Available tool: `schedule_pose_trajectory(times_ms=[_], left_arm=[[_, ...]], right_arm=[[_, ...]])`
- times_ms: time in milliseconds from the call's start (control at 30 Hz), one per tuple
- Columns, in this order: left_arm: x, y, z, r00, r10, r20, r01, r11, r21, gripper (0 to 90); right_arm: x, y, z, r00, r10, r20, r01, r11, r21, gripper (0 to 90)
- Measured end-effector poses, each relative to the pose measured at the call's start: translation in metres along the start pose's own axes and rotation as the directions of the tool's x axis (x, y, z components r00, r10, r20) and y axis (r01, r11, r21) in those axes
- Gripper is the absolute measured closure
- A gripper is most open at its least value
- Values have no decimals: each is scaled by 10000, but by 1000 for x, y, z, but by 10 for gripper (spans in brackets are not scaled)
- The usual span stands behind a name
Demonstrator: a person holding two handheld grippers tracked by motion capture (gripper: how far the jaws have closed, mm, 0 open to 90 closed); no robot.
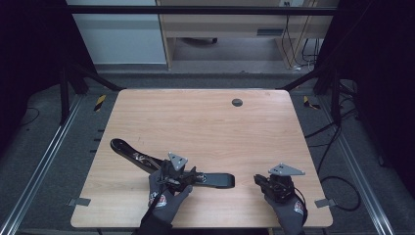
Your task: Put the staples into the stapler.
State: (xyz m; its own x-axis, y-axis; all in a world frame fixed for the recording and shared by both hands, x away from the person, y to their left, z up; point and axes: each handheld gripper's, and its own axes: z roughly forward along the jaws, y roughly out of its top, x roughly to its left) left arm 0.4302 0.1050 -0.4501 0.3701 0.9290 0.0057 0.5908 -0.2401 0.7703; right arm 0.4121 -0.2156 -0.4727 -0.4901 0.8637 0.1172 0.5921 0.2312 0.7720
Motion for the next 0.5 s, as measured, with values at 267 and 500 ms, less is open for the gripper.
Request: schedule_pose_trajectory(times_ms=[267, 500], left_arm=[[0, -5, 4, 10000, -62, 6, 62, 9999, 142, 450], [-2, -7, 8, 10000, -95, 8, 95, 9997, 240, 449]], right_arm=[[0, 0, 0, 10000, 23, 7, -23, 10000, 8, 846], [0, 0, 0, 10000, 3, 5, -3, 10000, 21, 846]])
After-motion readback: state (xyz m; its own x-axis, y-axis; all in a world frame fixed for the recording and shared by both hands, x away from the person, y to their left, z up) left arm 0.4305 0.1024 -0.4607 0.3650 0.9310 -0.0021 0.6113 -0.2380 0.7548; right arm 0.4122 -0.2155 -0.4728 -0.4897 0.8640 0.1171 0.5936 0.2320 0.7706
